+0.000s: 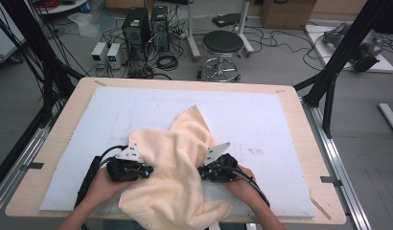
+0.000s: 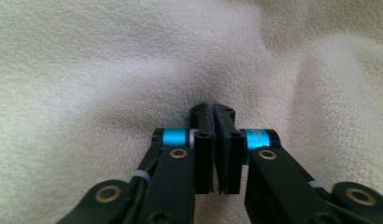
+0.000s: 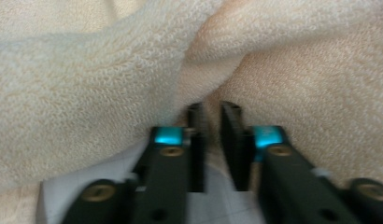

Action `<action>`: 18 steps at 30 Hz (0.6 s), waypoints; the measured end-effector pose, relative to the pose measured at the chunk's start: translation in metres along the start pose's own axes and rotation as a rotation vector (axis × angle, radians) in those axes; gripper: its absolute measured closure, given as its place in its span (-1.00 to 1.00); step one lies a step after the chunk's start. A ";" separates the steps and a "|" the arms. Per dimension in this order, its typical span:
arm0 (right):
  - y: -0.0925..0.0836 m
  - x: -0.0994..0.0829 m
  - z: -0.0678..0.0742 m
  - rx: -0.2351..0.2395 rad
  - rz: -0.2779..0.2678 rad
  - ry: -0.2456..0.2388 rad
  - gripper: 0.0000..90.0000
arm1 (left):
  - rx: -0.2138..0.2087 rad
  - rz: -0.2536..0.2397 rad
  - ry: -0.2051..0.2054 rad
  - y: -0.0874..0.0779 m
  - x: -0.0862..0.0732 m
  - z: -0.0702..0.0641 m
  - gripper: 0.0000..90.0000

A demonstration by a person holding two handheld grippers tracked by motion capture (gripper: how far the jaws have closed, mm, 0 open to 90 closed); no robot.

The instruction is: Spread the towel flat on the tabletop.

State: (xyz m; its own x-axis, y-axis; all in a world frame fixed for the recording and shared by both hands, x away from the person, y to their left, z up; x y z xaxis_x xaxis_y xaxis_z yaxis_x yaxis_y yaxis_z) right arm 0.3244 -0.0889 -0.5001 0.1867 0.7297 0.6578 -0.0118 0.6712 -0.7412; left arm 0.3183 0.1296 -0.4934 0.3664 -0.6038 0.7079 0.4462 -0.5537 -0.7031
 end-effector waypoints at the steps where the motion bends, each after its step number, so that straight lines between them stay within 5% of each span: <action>1: -0.001 -0.001 0.000 0.012 0.000 0.009 0.95 | 0.000 -0.006 -0.009 -0.002 0.000 0.000 0.97; 6: -0.036 -0.008 0.004 -0.014 -0.006 -0.004 0.96 | 0.001 -0.069 -0.035 -0.023 0.005 0.002 0.98; 13: -0.107 -0.024 0.000 -0.137 -0.056 0.024 0.95 | 0.011 -0.125 -0.063 -0.036 0.026 0.007 0.97; 16: -0.121 -0.024 -0.005 -0.156 -0.112 0.063 0.71 | 0.008 -0.126 -0.069 -0.033 0.030 0.007 0.65; 18: -0.119 -0.021 0.000 -0.126 -0.140 0.054 0.62 | -0.002 -0.121 -0.058 -0.032 0.028 0.004 0.52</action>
State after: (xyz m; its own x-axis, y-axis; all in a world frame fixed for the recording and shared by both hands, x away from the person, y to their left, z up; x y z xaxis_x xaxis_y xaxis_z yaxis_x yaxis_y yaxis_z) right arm 0.3215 -0.1841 -0.4255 0.2300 0.6200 0.7502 0.1408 0.7415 -0.6560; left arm 0.3180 0.1328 -0.4511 0.3567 -0.4980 0.7905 0.4882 -0.6221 -0.6121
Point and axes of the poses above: each handheld gripper's, and its own axes: y roughly forward along the jaws, x roughly out of its top, z roughly to its left, the point moved 9 cm from there along y, roughly forward along the jaws, and after that the axes turned 12 degrees about x, right-handed, at the moved point
